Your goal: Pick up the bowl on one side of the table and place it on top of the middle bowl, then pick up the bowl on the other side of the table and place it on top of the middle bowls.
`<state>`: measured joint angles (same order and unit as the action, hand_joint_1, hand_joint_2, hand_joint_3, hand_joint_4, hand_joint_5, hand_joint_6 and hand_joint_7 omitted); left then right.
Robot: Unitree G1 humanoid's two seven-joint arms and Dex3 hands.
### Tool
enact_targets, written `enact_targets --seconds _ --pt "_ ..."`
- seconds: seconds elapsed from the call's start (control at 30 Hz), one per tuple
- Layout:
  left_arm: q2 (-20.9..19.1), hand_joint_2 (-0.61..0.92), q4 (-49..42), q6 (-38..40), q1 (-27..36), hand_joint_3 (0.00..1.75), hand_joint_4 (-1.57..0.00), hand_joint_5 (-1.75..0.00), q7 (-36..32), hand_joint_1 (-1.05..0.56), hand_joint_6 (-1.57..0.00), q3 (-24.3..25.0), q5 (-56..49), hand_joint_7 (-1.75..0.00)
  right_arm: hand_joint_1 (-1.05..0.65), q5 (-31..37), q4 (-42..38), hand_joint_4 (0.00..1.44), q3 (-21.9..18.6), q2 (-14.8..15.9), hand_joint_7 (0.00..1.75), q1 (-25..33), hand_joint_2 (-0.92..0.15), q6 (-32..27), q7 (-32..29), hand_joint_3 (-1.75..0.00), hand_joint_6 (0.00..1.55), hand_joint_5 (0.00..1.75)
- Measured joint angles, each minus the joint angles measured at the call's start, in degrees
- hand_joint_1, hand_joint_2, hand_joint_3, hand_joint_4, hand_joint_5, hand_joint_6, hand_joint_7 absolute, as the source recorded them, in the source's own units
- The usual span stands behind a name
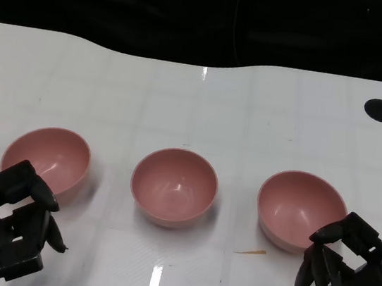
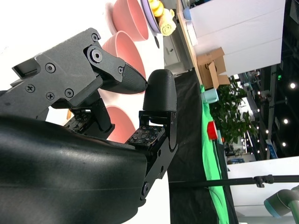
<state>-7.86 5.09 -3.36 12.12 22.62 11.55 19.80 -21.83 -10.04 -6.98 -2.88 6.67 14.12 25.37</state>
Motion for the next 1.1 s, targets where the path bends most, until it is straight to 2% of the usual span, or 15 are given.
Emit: enact_targets --seconds 0.93,0.97,1.03,1.1 --pt "0.22 0.63 0.69 0.72 0.16 1.3 -0.69 -1.75 -0.01 0.03 -0.51 0.0 -0.87 -1.75 -0.07 0.11 0.15 0.88 0.09 0.01 1.4 0.05 -0.58 0.0 -0.35 -1.02 0.81 1.69" --pt "0.21 0.6 0.72 0.3 0.24 1.29 -0.66 -1.75 -0.02 0.04 -0.49 0.0 -1.37 -1.73 -0.07 0.09 0.15 0.88 0.09 0.01 1.4 0.07 -0.59 0.0 -0.27 -1.02 0.81 1.69" --pt "-0.07 0.55 1.43 -1.96 0.76 1.21 -0.57 -1.74 -1.42 0.02 -0.52 -0.12 -5.02 -1.54 -0.08 0.06 0.42 0.89 0.09 0.01 1.4 0.32 -0.59 -0.04 -0.16 -1.01 0.81 1.67" --pt "-0.37 0.57 2.78 -4.88 1.45 1.04 -0.57 -1.62 -3.36 0.01 -0.58 -0.14 -9.15 -1.34 -0.07 0.07 0.75 0.89 0.09 0.01 1.39 0.56 -0.6 -0.33 -0.18 -1.0 0.81 1.67"
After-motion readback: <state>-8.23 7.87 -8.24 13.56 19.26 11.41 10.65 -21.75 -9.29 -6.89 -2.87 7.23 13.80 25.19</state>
